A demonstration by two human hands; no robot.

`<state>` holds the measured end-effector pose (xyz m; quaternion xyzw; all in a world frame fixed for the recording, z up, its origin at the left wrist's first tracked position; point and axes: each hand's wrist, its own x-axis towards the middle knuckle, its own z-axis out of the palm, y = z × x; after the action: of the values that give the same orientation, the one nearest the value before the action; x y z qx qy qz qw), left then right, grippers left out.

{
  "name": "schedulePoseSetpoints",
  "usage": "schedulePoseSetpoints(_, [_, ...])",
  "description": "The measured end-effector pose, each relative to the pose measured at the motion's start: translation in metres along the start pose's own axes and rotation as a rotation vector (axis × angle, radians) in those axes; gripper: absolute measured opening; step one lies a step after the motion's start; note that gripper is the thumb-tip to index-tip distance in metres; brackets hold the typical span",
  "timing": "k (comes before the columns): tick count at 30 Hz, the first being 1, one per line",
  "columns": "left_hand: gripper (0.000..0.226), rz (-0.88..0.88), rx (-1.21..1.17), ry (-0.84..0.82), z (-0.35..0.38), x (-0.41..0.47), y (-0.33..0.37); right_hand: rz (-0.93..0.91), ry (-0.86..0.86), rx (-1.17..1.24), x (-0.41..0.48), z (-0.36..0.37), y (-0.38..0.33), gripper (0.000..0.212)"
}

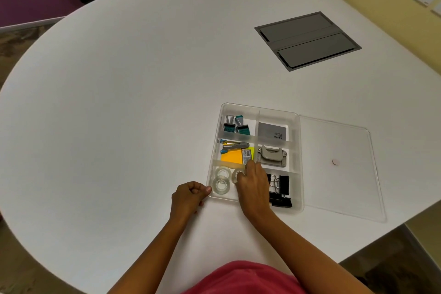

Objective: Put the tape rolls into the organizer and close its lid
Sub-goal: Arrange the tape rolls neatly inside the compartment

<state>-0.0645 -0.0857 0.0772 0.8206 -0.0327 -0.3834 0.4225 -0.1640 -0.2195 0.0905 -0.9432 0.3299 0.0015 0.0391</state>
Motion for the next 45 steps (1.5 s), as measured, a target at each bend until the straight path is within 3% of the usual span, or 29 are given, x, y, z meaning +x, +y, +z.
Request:
schedulePoseSetpoints(7, [0.015,0.003,0.020,-0.001,0.000,0.003,-0.001,0.066,-0.146,-0.021,0.008,-0.002,0.004,0.046])
schedulePoseSetpoints(13, [0.015,-0.002,0.015,0.005,0.000,0.006,-0.006,-0.071,-0.005,-0.076,0.016,0.000,0.006,0.025])
schedulePoseSetpoints(19, [0.014,0.023,0.025,0.012,0.000,0.006,-0.006,-0.006,-0.050,-0.075,0.011,-0.002,0.012,0.027])
schedulePoseSetpoints(22, [0.013,0.022,0.017,0.015,0.001,0.006,-0.006,0.044,-0.124,-0.036,0.010,-0.001,0.012,0.016])
schedulePoseSetpoints(36, [0.014,0.004,0.034,0.018,0.001,0.007,-0.008,0.114,-0.106,0.052,0.006,0.002,0.014,0.032])
schedulePoseSetpoints(42, [0.015,-0.002,0.027,0.024,0.001,0.008,-0.009,-0.029,0.053,0.181,-0.001,-0.006,0.016,0.037])
schedulePoseSetpoints(45, [0.015,-0.006,0.021,0.021,0.002,0.008,-0.008,-0.154,0.020,0.205,0.002,-0.006,0.011,0.037])
